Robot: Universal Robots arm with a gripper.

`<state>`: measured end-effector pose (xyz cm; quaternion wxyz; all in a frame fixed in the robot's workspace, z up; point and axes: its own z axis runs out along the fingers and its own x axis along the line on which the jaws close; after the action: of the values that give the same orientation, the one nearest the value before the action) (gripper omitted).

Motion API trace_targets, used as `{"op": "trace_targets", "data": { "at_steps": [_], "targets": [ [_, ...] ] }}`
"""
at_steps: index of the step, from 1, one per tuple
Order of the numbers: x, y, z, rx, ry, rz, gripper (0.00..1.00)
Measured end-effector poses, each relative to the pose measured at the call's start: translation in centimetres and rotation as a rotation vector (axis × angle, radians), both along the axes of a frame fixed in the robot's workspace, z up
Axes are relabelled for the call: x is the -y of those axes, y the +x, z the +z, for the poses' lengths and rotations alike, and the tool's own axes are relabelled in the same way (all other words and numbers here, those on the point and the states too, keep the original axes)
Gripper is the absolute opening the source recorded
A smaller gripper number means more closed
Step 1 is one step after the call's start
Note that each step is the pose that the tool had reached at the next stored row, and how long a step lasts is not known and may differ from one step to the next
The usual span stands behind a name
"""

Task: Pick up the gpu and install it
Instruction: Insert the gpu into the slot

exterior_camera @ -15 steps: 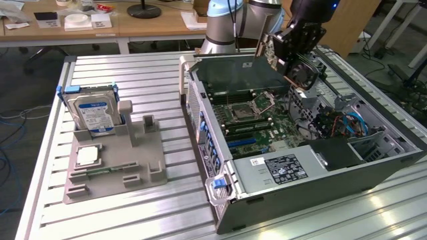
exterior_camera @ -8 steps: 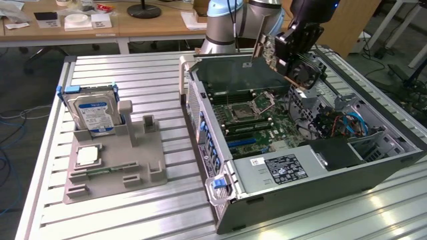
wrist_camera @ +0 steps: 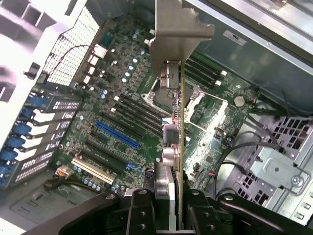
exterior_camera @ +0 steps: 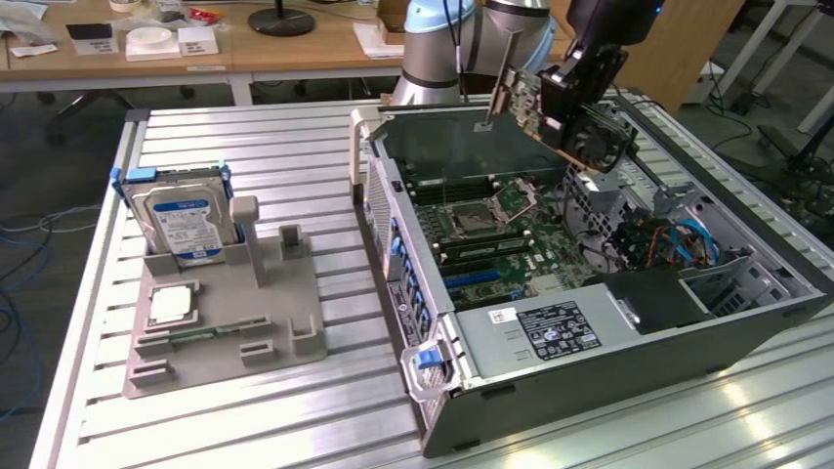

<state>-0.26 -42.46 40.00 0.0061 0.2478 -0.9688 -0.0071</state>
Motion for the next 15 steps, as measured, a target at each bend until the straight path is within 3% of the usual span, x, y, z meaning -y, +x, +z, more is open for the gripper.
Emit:
{"op": "trace_targets", "data": {
  "at_steps": [15],
  "targets": [
    [0.01,0.00,0.00,0.0000,0.0000,0.167,0.28]
  ]
}}
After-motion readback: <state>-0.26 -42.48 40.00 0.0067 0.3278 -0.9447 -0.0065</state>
